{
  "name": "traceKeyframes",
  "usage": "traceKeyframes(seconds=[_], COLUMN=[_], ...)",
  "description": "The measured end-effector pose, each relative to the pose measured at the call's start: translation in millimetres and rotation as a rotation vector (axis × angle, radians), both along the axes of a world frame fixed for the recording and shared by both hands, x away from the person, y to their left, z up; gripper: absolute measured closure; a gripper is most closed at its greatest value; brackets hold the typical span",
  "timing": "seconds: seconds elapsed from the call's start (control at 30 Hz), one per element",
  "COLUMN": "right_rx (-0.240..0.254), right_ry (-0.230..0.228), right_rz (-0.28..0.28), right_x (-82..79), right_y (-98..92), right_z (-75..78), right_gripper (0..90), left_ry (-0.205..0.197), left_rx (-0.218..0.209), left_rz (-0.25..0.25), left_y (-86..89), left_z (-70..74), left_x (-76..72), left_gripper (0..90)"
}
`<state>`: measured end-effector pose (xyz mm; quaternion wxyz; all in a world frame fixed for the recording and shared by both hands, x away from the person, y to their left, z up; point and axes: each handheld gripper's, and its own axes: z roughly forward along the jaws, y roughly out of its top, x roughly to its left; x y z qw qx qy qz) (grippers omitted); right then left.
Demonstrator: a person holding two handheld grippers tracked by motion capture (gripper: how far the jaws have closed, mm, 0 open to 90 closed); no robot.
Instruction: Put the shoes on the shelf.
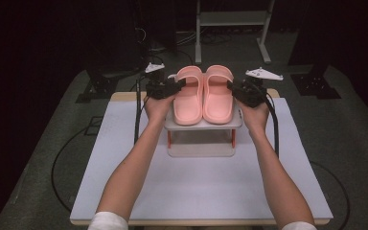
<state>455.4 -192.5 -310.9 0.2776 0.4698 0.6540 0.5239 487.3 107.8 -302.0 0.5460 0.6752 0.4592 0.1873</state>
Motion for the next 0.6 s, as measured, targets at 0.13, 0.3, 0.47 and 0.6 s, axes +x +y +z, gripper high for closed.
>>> traceKeyframes(seconds=[0.13,0.3,0.47,0.6], right_rx=[-0.013,-0.014,-0.01,-0.01], right_ry=[-0.002,-0.003,-0.005,-0.002], right_rz=[0.003,0.002,0.004,0.006], right_x=[1.2,1.8,2.6,2.3], right_y=[0.7,0.7,0.2,-0.6], right_z=[1.2,0.9,0.4,0.4], right_gripper=[69.2,69.0,68.9,68.0], left_ry=[-0.002,-0.002,0.0,0.002], left_rx=[0.012,0.022,0.027,0.028], left_rz=[-0.005,-0.006,-0.009,-0.008], left_y=[-0.5,-1.3,-0.7,-0.6], left_z=[0.9,2.3,1.8,2.0], left_x=[1.2,2.3,3.1,2.8], left_gripper=[47.2,47.2,47.3,47.0])
